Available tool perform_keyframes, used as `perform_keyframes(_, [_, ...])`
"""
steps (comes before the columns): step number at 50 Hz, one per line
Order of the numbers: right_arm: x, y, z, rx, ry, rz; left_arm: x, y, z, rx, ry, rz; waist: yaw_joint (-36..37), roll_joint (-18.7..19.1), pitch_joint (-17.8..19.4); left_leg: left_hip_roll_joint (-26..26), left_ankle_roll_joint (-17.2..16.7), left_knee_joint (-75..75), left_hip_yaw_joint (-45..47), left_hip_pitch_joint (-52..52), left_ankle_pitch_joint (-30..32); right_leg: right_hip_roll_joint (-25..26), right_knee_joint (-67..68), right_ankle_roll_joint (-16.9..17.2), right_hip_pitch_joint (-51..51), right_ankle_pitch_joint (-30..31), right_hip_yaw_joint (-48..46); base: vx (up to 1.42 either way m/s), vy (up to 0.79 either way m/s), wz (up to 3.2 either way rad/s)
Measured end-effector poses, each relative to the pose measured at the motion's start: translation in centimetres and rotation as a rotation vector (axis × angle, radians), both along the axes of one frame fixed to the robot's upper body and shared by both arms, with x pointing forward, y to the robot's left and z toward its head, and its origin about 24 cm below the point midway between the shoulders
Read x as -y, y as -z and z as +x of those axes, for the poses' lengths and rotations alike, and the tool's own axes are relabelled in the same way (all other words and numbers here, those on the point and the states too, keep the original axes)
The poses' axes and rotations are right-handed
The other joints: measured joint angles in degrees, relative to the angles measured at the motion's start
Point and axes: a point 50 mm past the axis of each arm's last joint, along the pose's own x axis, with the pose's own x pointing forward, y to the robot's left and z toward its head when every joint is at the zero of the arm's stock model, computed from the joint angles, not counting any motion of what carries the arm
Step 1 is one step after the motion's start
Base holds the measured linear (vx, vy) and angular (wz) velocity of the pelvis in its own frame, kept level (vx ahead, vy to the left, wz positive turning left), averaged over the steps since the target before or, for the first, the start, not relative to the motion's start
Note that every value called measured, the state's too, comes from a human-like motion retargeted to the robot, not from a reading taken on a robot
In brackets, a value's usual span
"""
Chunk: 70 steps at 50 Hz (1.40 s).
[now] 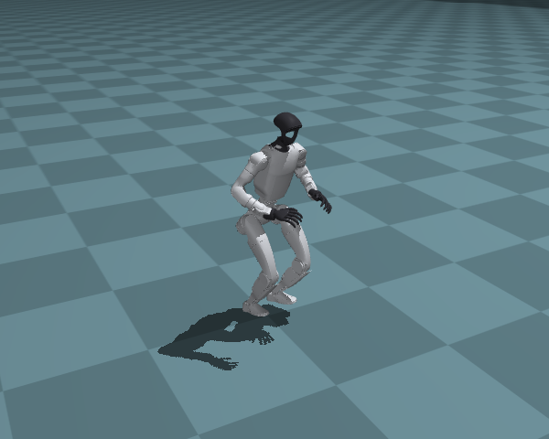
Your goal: Sport exercise
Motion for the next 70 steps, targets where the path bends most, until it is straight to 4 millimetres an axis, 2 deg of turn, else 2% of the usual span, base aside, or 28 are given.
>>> perform_keyframes(2, [0.6,-0.8,0.0,0.054,0.033,0.004,-1.4,0.2,-0.8,-0.033,-0.038,0.007,0.49,-1.35,-0.74,-0.77,-0.79,1.90,-0.60,2.09,0.00,-0.97,1.16,1.22,3.56,0.00,0.11,0.66,0.04,-0.01])
perform_keyframes(3, [0.9,-0.8,-0.4,0.065,0.057,0.022,-2.2,0.1,-1.4,-0.059,-0.057,0.010,0.42,-2.68,3.24,-2.42,-1.51,1.48,-0.51,9.40,0.00,-2.54,1.84,2.59,11.52,0.00,0.36,0.78,0.06,0.25])
perform_keyframes(5, [1.6,-0.6,-1.2,0.061,0.105,0.037,-3.3,0.4,-2.4,-0.107,-0.091,0.015,0.83,-4.70,7.85,-5.79,-3.33,-0.51,-0.59,21.27,0.98,-5.18,2.07,6.12,23.92,3.31,1.25,0.83,0.07,0.09])
perform_keyframes(8, [2.3,0.4,-2.2,0.007,0.137,0.040,-4.0,1.4,-3.3,-0.181,-0.124,0.012,1.99,-4.21,8.07,-6.62,-5.89,-6.76,-1.39,28.41,8.65,-5.99,-0.87,10.01,28.98,17.09,1.70,0.64,0.10,-0.27])
perform_keyframes(10, [2.5,0.9,-2.6,-0.030,0.138,0.040,-4.1,2.2,-3.8,-0.226,-0.133,0.012,1.50,-3.81,7.78,-7.85,-6.75,-9.20,-1.85,30.58,11.31,-7.13,0.05,11.09,28.69,20.20,1.80,0.54,0.11,0.00])
perform_keyframes(14, [2.4,1.5,-2.9,-0.072,0.134,0.075,-3.9,3.5,-4.0,-0.279,-0.120,0.044,-0.76,-2.00,8.22,-9.97,-7.52,-8.54,-4.33,31.49,9.61,-6.65,3.16,10.94,24.06,14.53,2.38,0.48,0.10,0.14])
perform_keyframes(18, [2.4,1.9,-2.9,-0.095,0.167,0.143,-3.8,4.6,-3.6,-0.315,-0.104,0.078,-3.26,-0.01,9.55,-10.88,-8.50,-5.91,-6.58,30.71,6.70,-3.36,3.01,10.02,19.86,7.33,4.17,0.44,0.07,0.38])
perform_keyframes(23, [2.3,3.3,-3.6,-0.142,0.224,0.219,-4.2,6.4,-4.0,-0.390,-0.125,0.078,-3.43,1.46,10.39,-9.08,-9.99,0.87,-6.90,26.45,2.02,0.16,4.52,6.69,17.48,0.40,5.42,0.39,0.00,0.25])
perform_keyframes(28, [1.8,4.6,-4.4,-0.150,0.281,0.258,-4.9,8.0,-5.3,-0.420,-0.239,0.043,-0.40,1.65,4.93,-1.98,-11.20,5.15,-5.37,13.93,0.00,3.72,4.76,1.75,7.79,0.00,4.06,0.26,-0.08,-0.29])
perform_keyframes(30, [1.1,5.5,-5.0,-0.164,0.295,0.271,-4.9,8.9,-6.2,-0.437,-0.303,0.020,0.04,0.68,-2.64,0.73,-11.10,6.23,-4.87,4.43,0.00,5.00,5.76,0.72,-1.13,0.00,3.20,0.34,-0.12,-0.26])
perform_keyframes(32, [1.3,5.8,-5.1,-0.175,0.303,0.264,-5.4,9.2,-6.2,-0.435,-0.351,0.003,-1.17,-0.97,-4.66,1.06,-10.41,6.89,-4.34,2.37,0.00,4.51,8.35,0.63,-3.74,0.00,2.77,0.36,-0.12,0.22])
perform_keyframes(33, [1.3,5.9,-5.1,-0.179,0.303,0.271,-5.4,9.2,-6.2,-0.428,-0.369,-0.019,-1.92,-1.85,-5.72,1.00,-10.12,6.64,-4.05,2.02,0.00,4.14,9.06,0.73,-4.43,0.00,2.68,0.39,-0.11,0.39])
perform_keyframes(34, [1.1,5.7,-4.9,-0.179,0.295,0.294,-5.5,8.8,-5.9,-0.411,-0.385,-0.056,-2.69,-3.30,-3.58,0.54,-9.99,5.57,-3.15,6.00,0.00,3.48,9.27,1.15,-1.13,0.00,3.15,0.43,-0.10,0.42])
perform_keyframes(37, [1.6,3.7,-4.0,-0.140,0.264,0.343,-6.2,6.2,-4.5,-0.328,-0.377,-0.148,-4.22,-7.43,7.47,-2.06,-10.11,2.65,-1.69,24.84,0.32,1.03,9.68,3.97,16.81,0.23,4.36,0.52,-0.08,0.61])
perform_keyframes(38, [1.9,2.9,-3.8,-0.122,0.254,0.351,-6.2,5.2,-4.2,-0.301,-0.361,-0.171,-4.55,-8.58,9.48,-3.27,-10.16,1.41,-1.60,29.90,1.27,0.20,9.40,5.65,22.22,0.91,4.77,0.57,-0.08,0.47])
perform_keyframes(40, [2.2,1.5,-3.4,-0.087,0.234,0.368,-6.1,3.3,-3.7,-0.245,-0.325,-0.210,-4.25,-9.12,9.65,-2.89,-11.13,-3.31,-1.31,34.62,8.99,0.40,3.58,9.30,27.85,10.15,5.25,0.48,-0.10,0.10])
perform_keyframes(43, [2.1,0.2,-3.1,-0.057,0.207,0.391,-5.5,1.8,-3.4,-0.205,-0.271,-0.252,-4.01,-8.52,7.37,-1.81,-12.91,-8.44,-0.22,35.84,21.54,0.18,-3.64,14.31,30.27,24.57,5.75,0.37,-0.10,0.07])
perform_keyframes(46, [1.9,-0.3,-2.7,-0.034,0.198,0.399,-5.1,1.7,-3.2,-0.214,-0.248,-0.270,-3.57,-6.82,5.86,-1.94,-13.58,-10.10,0.26,34.45,25.79,-0.60,-5.82,16.10,29.12,29.49,5.67,0.32,-0.08,0.15])
perform_keyframes(49, [2.1,-0.2,-2.3,-0.030,0.211,0.406,-4.9,2.5,-3.2,-0.250,-0.249,-0.255,-3.07,-4.57,5.05,-3.34,-13.45,-10.84,-0.31,31.94,24.00,-1.78,-6.10,15.67,26.35,27.45,5.45,0.28,-0.07,0.07])
perform_keyframes(55, [3.0,1.0,-1.9,-0.061,0.294,0.415,-5.3,5.4,-4.3,-0.358,-0.321,-0.219,-2.42,-0.38,4.58,-5.77,-11.11,-9.62,-2.12,26.72,15.51,-4.59,-3.57,12.46,20.19,18.39,5.58,0.23,-0.10,0.00])
perform_keyframes(58, [3.4,2.3,-2.3,-0.096,0.350,0.401,-5.6,6.9,-5.2,-0.414,-0.394,-0.240,-1.76,0.41,5.12,-6.91,-8.47,-4.31,-3.39,24.89,6.45,-4.90,2.10,10.84,17.93,10.65,6.80,0.18,-0.14,0.16])
perform_keyframes(60, [3.7,3.4,-2.6,-0.117,0.394,0.368,-5.7,7.8,-5.4,-0.431,-0.444,-0.268,-1.99,-0.51,5.86,-9.18,-5.77,-1.32,-3.97,23.93,0.00,-6.27,7.24,9.33,16.65,2.42,7.70,0.10,-0.16,0.66])
perform_keyframes(62, [3.4,4.8,-3.0,-0.146,0.431,0.327,-5.3,8.4,-5.2,-0.429,-0.484,-0.299,-3.10,-2.96,3.16,-11.87,-3.10,-3.42,-3.30,18.55,0.00,-8.59,8.35,7.86,10.33,0.00,9.02,-0.04,-0.16,0.95])
perform_keyframes(63, [3.0,5.7,-3.6,-0.175,0.440,0.312,-4.8,8.9,-5.4,-0.438,-0.499,-0.316,-3.80,-4.38,-0.94,-12.80,-2.10,-4.42,-2.44,13.91,0.00,-9.42,8.41,7.46,4.87,0.00,9.89,0.01,-0.14,0.83])
perform_keyframes(65, [2.8,6.8,-4.1,-0.227,0.437,0.267,-4.6,9.1,-5.1,-0.442,-0.514,-0.340,-4.34,-5.97,-4.43,-13.06,-0.90,-4.91,-1.84,10.02,0.00,-9.87,9.17,7.01,0.43,0.00,10.05,0.07,-0.13,0.46])
perform_keyframes(67, [1.7,7.5,-3.9,-0.263,0.393,0.250,-3.7,8.7,-4.0,-0.427,-0.487,-0.412,-3.80,-6.42,-1.68,-12.24,-1.69,-6.68,-1.25,15.10,0.00,-9.75,7.85,6.91,5.10,0.00,9.22,0.16,-0.12,-0.19])
perform_keyframes(68, [1.7,7.3,-3.8,-0.266,0.371,0.242,-3.8,8.1,-3.5,-0.406,-0.473,-0.428,-2.95,-6.22,1.81,-11.49,-2.45,-6.91,-1.17,20.12,0.00,-9.40,7.16,7.07,10.43,0.00,8.23,0.23,-0.10,-0.42])
perform_keyframes(70, [1.5,7.2,-4.2,-0.284,0.334,0.242,-3.6,7.2,-3.3,-0.382,-0.449,-0.449,-2.14,-6.45,5.88,-11.91,-4.65,-6.91,-1.54,28.11,0.00,-8.91,6.98,8.61,18.96,0.00,7.45,0.29,-0.08,-0.36])
